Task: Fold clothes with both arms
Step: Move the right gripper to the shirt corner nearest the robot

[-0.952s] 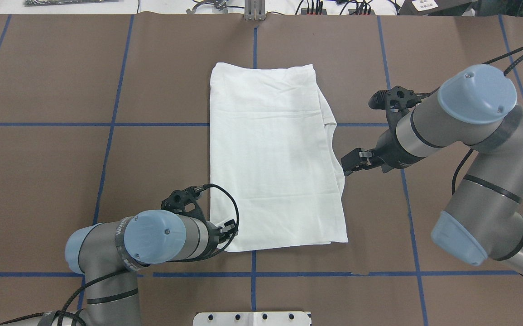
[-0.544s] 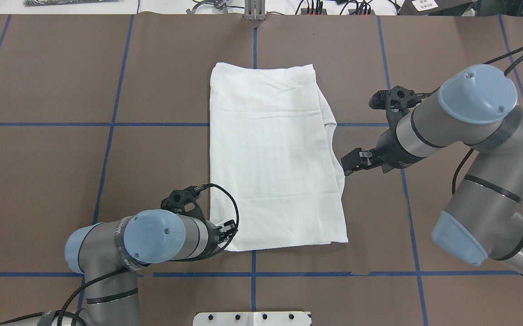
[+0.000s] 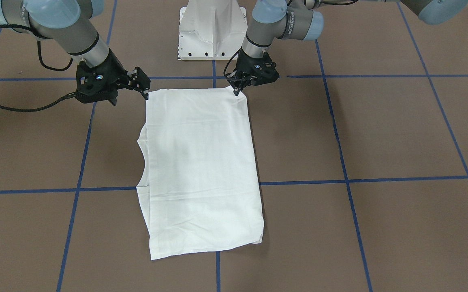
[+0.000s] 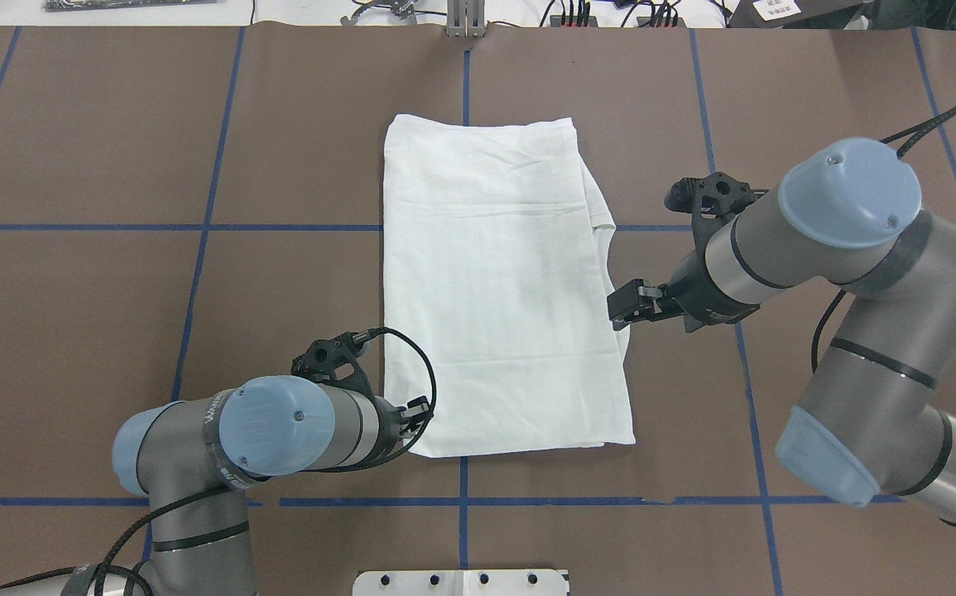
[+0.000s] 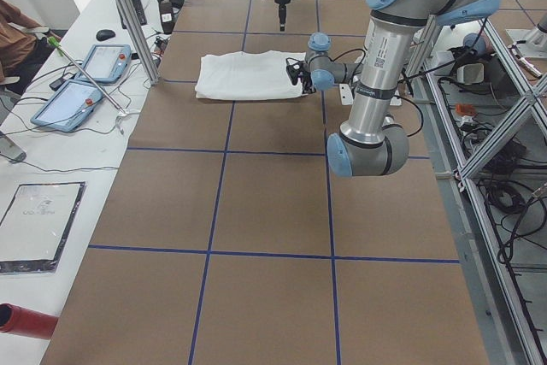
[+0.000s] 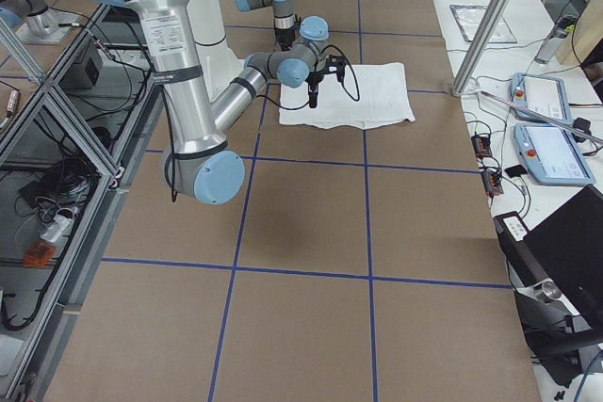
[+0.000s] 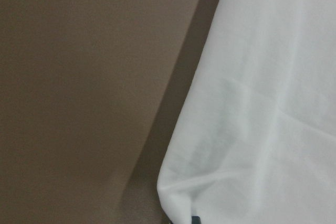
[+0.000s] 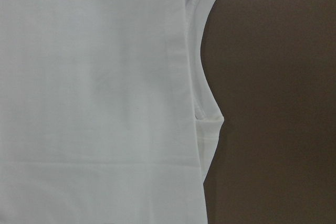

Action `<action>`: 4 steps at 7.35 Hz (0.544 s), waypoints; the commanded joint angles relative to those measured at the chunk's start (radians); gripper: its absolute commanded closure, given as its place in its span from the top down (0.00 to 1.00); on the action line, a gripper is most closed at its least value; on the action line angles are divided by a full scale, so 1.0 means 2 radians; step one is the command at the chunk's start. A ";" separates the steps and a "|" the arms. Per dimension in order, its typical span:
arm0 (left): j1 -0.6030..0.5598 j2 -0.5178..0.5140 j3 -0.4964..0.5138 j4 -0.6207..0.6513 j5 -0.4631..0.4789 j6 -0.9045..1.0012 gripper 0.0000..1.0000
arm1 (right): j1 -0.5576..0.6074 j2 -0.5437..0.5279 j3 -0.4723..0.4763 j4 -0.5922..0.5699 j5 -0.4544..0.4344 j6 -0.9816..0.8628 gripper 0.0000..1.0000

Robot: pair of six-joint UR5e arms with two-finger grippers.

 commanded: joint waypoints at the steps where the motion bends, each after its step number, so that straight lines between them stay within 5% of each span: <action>1: 0.000 -0.001 -0.008 0.009 -0.001 0.000 0.00 | -0.095 0.017 -0.001 -0.002 -0.109 0.179 1.00; 4: -0.004 0.001 -0.007 0.010 0.000 0.002 0.00 | -0.177 0.018 -0.023 -0.008 -0.179 0.311 1.00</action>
